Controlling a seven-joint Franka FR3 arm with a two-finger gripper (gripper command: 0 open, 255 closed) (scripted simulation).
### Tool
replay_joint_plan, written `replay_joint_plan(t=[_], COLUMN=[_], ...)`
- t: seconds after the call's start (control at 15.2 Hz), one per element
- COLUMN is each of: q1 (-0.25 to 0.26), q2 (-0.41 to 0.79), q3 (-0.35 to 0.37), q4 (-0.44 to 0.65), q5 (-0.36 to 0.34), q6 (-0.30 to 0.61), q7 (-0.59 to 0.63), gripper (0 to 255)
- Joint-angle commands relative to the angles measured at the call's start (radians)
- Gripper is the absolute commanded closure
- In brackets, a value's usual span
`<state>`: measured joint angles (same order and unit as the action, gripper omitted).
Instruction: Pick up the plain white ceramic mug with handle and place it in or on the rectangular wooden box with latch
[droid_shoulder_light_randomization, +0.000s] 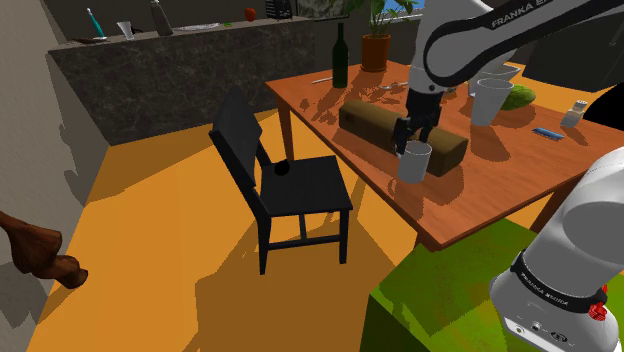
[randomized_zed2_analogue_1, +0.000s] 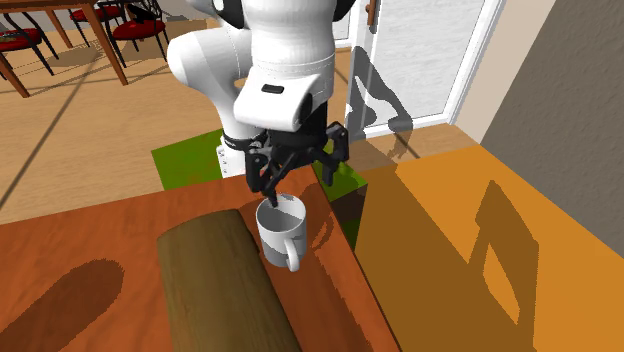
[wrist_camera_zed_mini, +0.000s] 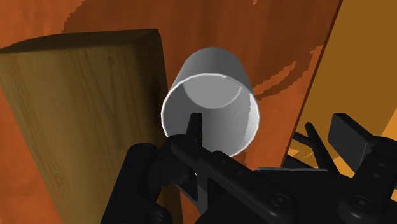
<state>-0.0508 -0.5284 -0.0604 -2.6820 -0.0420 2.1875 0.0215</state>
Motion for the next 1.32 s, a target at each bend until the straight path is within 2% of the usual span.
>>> replay_joint_plan(t=[0.0,0.46,0.92,0.99,1.25], q1=[-0.001,-0.001,-0.001,-0.001,-0.001], q2=[0.041,0.109,0.109,0.109,0.109], q3=[-0.007,-0.01,-0.01,-0.01,-0.01], q4=[-0.013,-0.057,-0.057,-0.057,-0.057], q5=[0.002,0.002,0.002,0.002,0.002], q6=[0.06,0.172,0.172,0.172,0.172], q7=[-0.003,-0.004,-0.004,-0.004,-0.004], gripper=[0,0,0,255,255])
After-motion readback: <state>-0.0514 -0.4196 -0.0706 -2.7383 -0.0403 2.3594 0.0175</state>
